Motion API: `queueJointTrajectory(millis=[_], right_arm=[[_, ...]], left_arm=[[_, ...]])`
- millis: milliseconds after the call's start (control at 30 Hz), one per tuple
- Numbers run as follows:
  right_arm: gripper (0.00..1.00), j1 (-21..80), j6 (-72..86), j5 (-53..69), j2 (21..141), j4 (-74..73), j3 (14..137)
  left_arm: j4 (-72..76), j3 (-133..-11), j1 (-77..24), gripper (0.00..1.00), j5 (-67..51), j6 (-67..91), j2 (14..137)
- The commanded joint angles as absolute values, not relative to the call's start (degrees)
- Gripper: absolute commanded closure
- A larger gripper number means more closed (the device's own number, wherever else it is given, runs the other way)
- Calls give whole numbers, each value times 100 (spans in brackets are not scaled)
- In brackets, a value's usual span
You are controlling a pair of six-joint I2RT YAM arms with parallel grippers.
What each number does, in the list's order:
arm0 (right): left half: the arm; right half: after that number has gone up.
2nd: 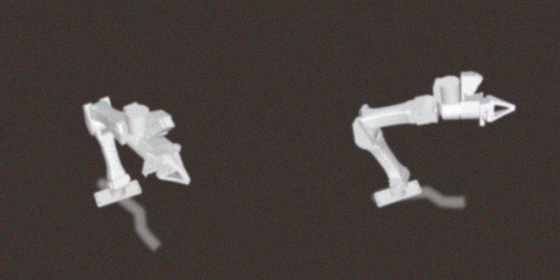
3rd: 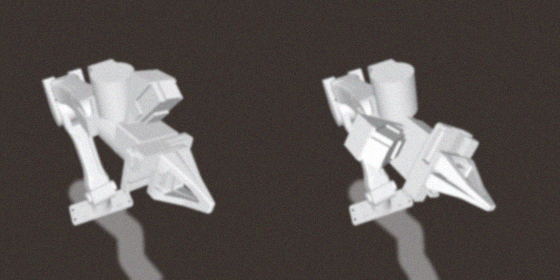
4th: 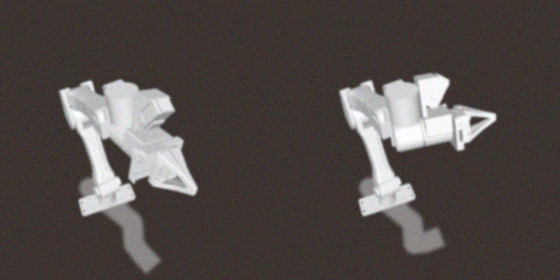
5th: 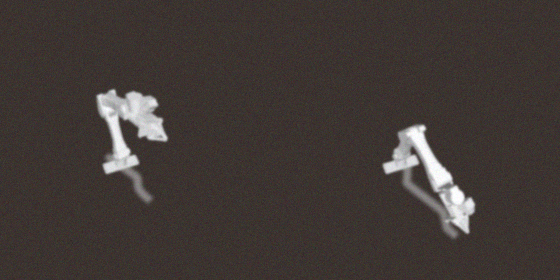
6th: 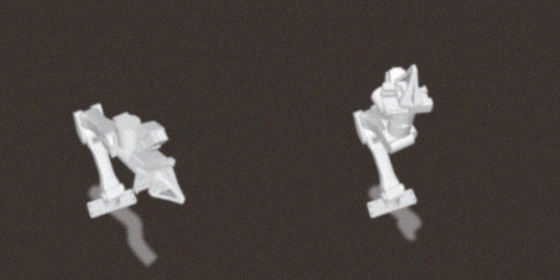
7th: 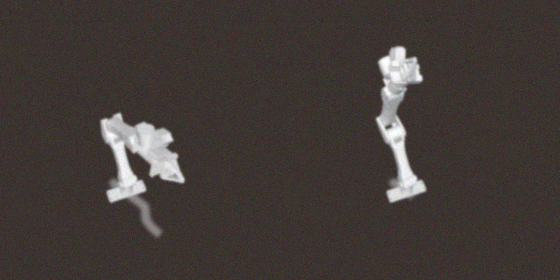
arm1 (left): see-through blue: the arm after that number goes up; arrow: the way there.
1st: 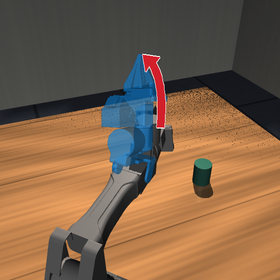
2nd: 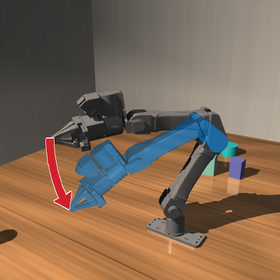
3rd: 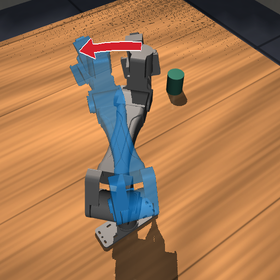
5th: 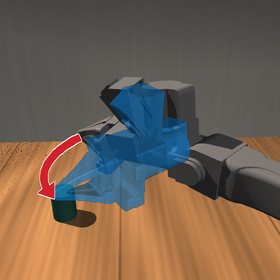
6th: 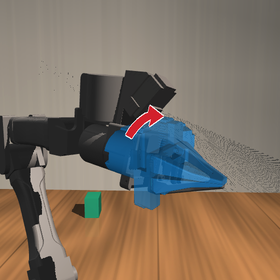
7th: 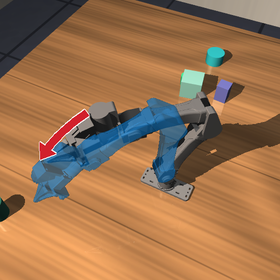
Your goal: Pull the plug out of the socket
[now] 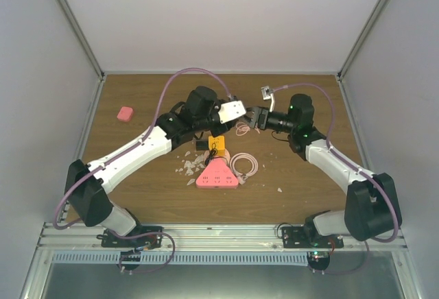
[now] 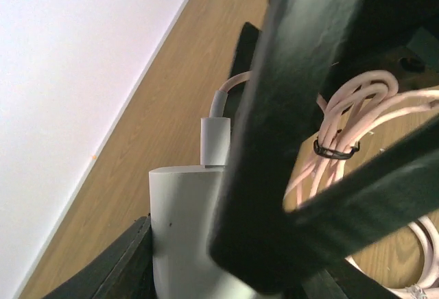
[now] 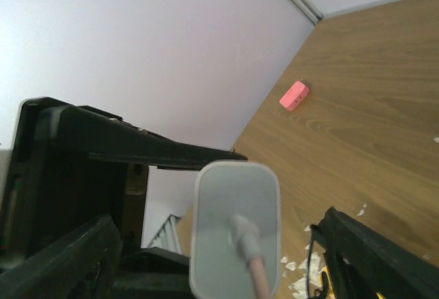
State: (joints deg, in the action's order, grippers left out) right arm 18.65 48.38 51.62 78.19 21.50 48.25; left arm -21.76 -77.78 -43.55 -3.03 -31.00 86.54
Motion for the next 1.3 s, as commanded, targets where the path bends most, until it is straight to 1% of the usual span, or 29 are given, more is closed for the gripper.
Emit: queueJointTrajectory(millis=[0,67,100,267,433,767,1033,1267], right_arm=[[10,1769,4238,5247,7645,1938,5024],[1,1707,3934,5271,7618,1758,5119],[1,1666,3761,5278,7606,1678,5175],[1,1453,2827,5350,7543,1148,5371],[0,1365,1519,5104,7388,327,5581],[0,1283,374,4534,7160,-402,5559],[0,1283,25,4174,7225,-567,5317],[0,1284,-204,4214,7283,-438,5100]], left_arm=[[-2004,-7657,-4061,81,-762,-2882,8576],[-2017,-7563,-3884,82,-962,-2765,8519],[-2055,-7522,-3802,82,-1060,-2742,8491],[-2134,-7257,-3346,83,-1423,-2613,8313],[-2322,-7065,-2718,83,-1786,-2527,8190],[-2577,-7035,-1021,83,-2380,-2865,8195],[-2652,-7568,388,82,-2651,-3204,9042],[-2751,-8351,1065,82,-2743,-3191,10231]])
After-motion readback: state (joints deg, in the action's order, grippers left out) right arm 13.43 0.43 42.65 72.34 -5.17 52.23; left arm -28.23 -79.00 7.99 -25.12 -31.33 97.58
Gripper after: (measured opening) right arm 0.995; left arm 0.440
